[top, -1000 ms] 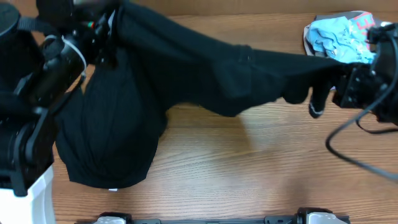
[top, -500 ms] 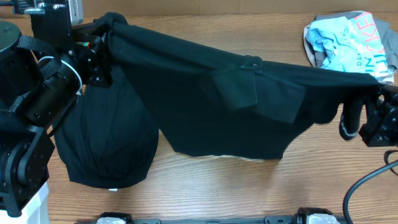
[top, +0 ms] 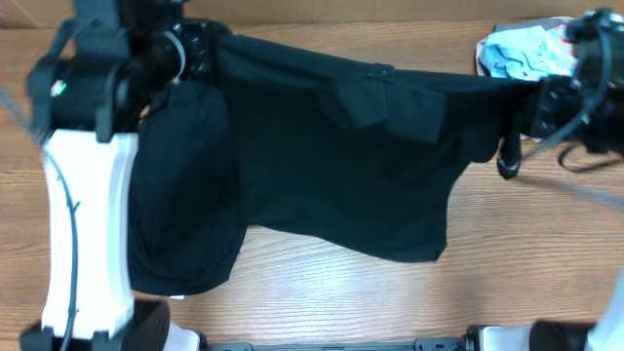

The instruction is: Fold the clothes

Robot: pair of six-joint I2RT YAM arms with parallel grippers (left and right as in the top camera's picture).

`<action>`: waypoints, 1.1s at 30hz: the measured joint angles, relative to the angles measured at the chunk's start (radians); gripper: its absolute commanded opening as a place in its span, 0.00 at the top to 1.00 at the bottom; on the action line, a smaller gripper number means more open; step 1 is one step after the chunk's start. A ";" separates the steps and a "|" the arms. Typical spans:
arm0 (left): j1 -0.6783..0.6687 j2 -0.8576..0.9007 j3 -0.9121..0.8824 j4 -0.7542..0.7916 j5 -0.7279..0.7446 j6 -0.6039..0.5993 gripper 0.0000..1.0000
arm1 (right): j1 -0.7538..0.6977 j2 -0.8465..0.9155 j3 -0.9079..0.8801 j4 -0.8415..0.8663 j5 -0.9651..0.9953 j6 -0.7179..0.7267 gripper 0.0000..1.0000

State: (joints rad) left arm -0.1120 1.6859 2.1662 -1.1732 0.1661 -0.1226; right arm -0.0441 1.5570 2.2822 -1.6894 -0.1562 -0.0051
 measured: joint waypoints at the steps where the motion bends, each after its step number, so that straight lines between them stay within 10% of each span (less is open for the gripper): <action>1: 0.000 0.026 0.000 0.013 -0.001 0.000 0.96 | 0.000 0.026 -0.011 0.012 0.001 -0.004 0.96; 28: -0.055 0.673 0.000 0.734 -0.052 -0.001 0.96 | 0.000 0.746 -0.066 0.681 0.031 -0.024 0.96; 33: -0.065 0.740 0.000 0.782 -0.088 -0.006 0.84 | 0.000 0.800 -0.066 0.748 0.031 -0.021 0.96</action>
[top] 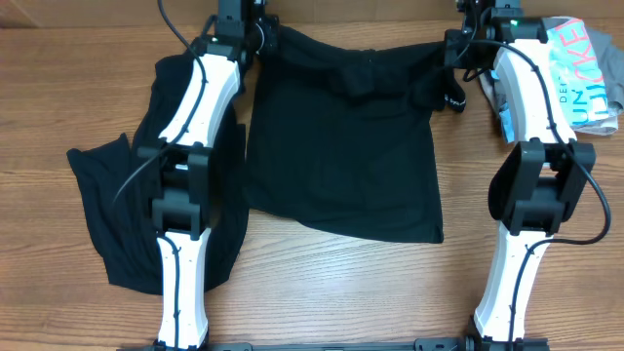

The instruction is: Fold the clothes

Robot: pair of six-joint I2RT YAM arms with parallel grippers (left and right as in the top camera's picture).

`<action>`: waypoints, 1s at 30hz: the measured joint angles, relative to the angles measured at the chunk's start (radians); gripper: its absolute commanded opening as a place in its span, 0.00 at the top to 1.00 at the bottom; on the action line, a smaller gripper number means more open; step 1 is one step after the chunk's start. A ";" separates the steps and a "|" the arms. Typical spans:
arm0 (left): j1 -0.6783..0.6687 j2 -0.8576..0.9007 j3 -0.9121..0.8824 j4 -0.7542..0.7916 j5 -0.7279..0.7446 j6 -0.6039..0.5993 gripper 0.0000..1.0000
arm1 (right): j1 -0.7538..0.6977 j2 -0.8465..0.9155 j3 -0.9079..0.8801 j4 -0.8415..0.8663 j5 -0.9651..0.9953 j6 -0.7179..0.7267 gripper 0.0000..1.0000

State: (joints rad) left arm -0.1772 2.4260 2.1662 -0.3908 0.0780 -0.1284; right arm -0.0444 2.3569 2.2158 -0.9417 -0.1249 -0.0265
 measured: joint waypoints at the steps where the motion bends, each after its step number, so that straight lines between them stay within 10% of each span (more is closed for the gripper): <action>1: 0.000 0.010 0.000 0.002 -0.011 -0.002 0.75 | 0.000 0.006 0.000 0.010 0.000 0.000 0.90; 2: -0.003 0.014 0.000 0.002 -0.020 -0.006 0.60 | 0.000 0.010 0.000 0.017 0.000 0.000 0.69; 3: -0.003 0.018 0.000 0.002 -0.031 -0.007 0.24 | 0.000 0.013 0.000 0.024 0.000 -0.002 0.26; 4: -0.003 0.019 0.000 0.002 -0.045 -0.006 0.00 | 0.000 0.014 0.000 0.037 0.001 0.001 0.12; 5: -0.003 0.019 0.000 0.003 -0.058 -0.006 0.00 | -0.001 0.014 0.000 0.052 0.002 0.002 0.08; 11: -0.002 0.011 0.000 -0.105 -0.074 -0.010 0.00 | -0.001 0.014 0.030 -0.038 -0.002 0.015 0.00; 22: 0.030 -0.284 0.009 -0.790 -0.103 -0.060 0.00 | -0.002 -0.009 0.172 -0.397 -0.190 0.027 0.00; 30: 0.125 -0.260 -0.080 -0.858 -0.119 -0.091 0.00 | -0.002 -0.009 0.172 -0.439 -0.231 0.027 0.00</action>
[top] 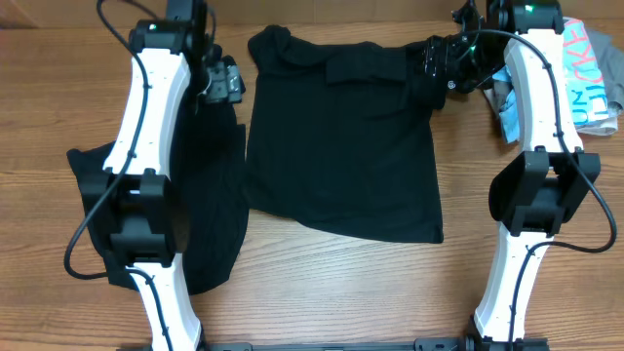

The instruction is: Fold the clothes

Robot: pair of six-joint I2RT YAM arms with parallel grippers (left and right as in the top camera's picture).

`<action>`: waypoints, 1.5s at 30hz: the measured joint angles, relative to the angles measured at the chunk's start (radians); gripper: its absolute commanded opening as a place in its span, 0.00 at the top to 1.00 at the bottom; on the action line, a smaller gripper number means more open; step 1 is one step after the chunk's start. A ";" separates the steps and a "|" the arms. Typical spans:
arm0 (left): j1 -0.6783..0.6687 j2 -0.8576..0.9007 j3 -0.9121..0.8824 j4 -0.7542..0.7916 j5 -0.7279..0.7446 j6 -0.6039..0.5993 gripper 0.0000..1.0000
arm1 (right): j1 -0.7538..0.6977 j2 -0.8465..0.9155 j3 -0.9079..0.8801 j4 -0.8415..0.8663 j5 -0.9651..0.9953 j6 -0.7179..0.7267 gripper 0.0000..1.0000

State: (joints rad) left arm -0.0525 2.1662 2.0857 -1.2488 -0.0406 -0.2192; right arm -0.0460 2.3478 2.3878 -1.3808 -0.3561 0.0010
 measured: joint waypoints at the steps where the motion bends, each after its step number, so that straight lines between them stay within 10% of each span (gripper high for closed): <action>1: 0.010 0.003 -0.024 0.005 -0.002 -0.002 0.00 | 0.000 0.000 0.000 -0.003 -0.003 -0.001 0.00; 22: 0.117 -0.043 -0.624 0.659 -0.016 0.064 0.00 | 0.000 0.000 0.000 -0.006 -0.007 0.000 0.00; 37: 0.391 -0.009 -0.710 1.141 -0.147 0.184 0.00 | 0.000 0.000 0.000 -0.005 -0.006 0.000 0.00; 45: 0.432 -0.004 -0.625 1.003 -0.166 0.290 0.00 | 0.000 0.000 0.000 0.025 -0.007 0.014 0.00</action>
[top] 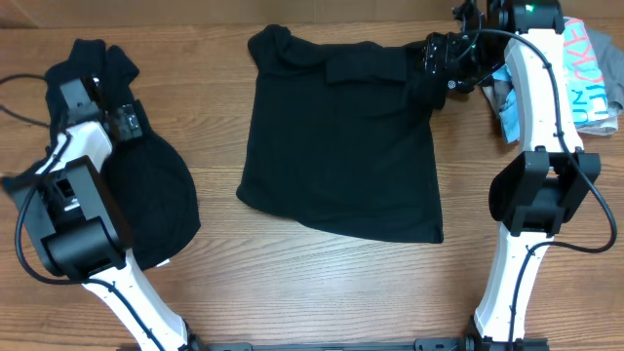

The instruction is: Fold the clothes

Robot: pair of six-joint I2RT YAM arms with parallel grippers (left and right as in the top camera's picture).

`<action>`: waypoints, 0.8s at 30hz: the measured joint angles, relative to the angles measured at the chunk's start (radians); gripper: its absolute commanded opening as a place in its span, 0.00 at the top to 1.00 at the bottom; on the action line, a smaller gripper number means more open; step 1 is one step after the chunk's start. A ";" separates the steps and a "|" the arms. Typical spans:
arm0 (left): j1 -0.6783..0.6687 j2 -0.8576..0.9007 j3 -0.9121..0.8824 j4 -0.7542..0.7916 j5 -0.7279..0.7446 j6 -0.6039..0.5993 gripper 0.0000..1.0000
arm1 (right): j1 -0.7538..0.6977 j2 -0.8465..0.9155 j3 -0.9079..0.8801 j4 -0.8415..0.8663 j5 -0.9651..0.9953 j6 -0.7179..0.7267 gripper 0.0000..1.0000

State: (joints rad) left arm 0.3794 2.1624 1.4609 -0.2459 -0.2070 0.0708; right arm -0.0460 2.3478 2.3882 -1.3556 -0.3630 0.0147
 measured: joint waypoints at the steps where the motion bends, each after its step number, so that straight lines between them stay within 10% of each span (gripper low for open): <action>1: 0.000 0.000 0.040 -0.077 0.011 0.002 0.00 | 0.000 0.000 0.000 -0.005 0.000 0.009 0.00; 14: -0.063 0.002 0.557 -0.750 0.486 -0.091 0.00 | 0.036 -0.127 0.001 -0.172 0.052 0.098 0.00; 24: -0.157 0.002 0.579 -0.686 0.553 -0.067 0.00 | 0.296 -0.174 -0.034 -0.194 0.069 0.123 0.00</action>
State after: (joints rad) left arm 0.2222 2.1639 2.0396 -0.9321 0.3462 0.0040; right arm 0.2504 2.1738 2.3543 -1.5497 -0.2935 0.1375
